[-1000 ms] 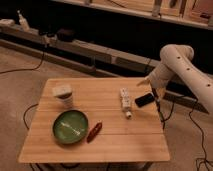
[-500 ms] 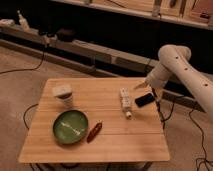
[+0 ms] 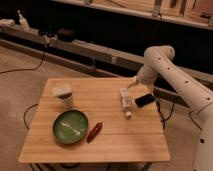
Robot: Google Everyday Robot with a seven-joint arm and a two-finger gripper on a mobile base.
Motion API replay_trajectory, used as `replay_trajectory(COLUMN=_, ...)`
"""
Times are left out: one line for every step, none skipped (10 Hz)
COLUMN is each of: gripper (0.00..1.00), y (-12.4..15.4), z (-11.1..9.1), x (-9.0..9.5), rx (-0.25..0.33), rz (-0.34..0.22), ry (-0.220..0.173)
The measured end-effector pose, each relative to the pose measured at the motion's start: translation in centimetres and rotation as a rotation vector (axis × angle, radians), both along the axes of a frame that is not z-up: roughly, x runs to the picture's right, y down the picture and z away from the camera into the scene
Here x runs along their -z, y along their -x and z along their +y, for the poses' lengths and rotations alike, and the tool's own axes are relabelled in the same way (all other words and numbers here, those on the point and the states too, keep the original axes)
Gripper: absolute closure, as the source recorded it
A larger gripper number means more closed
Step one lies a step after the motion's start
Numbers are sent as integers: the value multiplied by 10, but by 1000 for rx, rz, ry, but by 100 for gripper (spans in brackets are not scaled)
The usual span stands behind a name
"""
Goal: Stand the bottle upright
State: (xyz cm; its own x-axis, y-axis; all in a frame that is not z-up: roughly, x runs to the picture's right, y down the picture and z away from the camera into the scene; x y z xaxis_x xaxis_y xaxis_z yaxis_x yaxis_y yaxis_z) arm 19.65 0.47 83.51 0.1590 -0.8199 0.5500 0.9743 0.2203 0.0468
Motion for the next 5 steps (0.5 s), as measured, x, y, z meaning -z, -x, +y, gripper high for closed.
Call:
replay_trajectory(gripper=23, y=15, z=2, x=-8, rx=38, rz=-36, ry=-9)
replay_trajectory(gripper=23, y=24, z=7, x=-13, rx=63, rz=-55, ry=-8)
replay_trajectory(gripper=23, y=35, z=17, x=-18, rx=94, rz=-73, ry=4)
replay_trajectory(gripper=23, y=42, z=27, x=-22, rx=124, rz=-81, ry=13)
replay_trajectory(gripper=23, y=44, z=37, x=-27, rx=157, rz=-77, ry=12)
